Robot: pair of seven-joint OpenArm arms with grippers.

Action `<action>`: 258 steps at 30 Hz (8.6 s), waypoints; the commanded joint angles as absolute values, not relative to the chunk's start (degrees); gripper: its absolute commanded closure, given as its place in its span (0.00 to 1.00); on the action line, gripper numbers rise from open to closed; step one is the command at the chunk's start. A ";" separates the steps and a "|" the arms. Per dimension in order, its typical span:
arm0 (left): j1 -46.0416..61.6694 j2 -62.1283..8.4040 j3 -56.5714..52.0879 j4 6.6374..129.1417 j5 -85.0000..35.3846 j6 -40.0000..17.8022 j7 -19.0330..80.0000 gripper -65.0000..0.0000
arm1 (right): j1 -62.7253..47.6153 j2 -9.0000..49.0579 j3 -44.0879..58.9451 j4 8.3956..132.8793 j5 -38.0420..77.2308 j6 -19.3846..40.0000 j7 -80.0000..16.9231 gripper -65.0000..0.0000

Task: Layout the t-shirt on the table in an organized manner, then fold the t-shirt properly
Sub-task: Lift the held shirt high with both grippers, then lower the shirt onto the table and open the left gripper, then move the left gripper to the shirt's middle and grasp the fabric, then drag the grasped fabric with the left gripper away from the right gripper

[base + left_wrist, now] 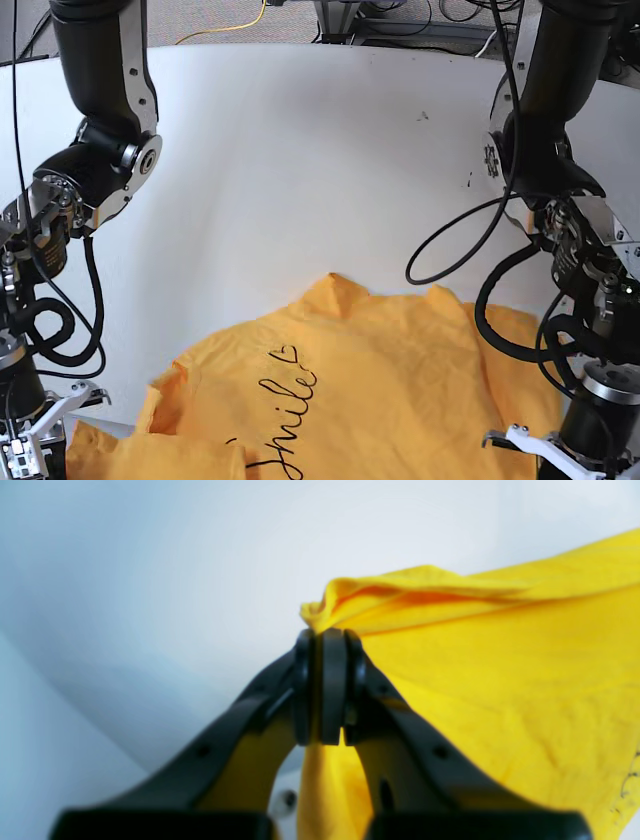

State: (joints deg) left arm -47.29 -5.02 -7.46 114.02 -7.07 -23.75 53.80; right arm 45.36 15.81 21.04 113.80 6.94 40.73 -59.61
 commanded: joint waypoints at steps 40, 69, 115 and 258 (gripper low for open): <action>-81.19 -9.80 -7.34 104.48 -6.46 -22.90 54.64 1.00 | 81.63 29.05 4.53 96.57 6.11 40.00 -60.18 1.00; -62.11 -12.35 -7.43 107.74 -6.90 -25.01 54.90 1.00 | 61.23 35.21 11.12 110.37 6.64 40.00 -62.29 1.00; -10.59 2.07 4.00 96.40 -29.76 -24.75 53.49 0.74 | 19.21 23.34 33.19 116.26 6.46 40.00 -58.24 1.00; -5.41 -31.52 17.36 90.59 -64.31 -17.01 42.86 1.00 | 15.69 14.20 29.76 116.35 6.29 40.00 -58.33 1.00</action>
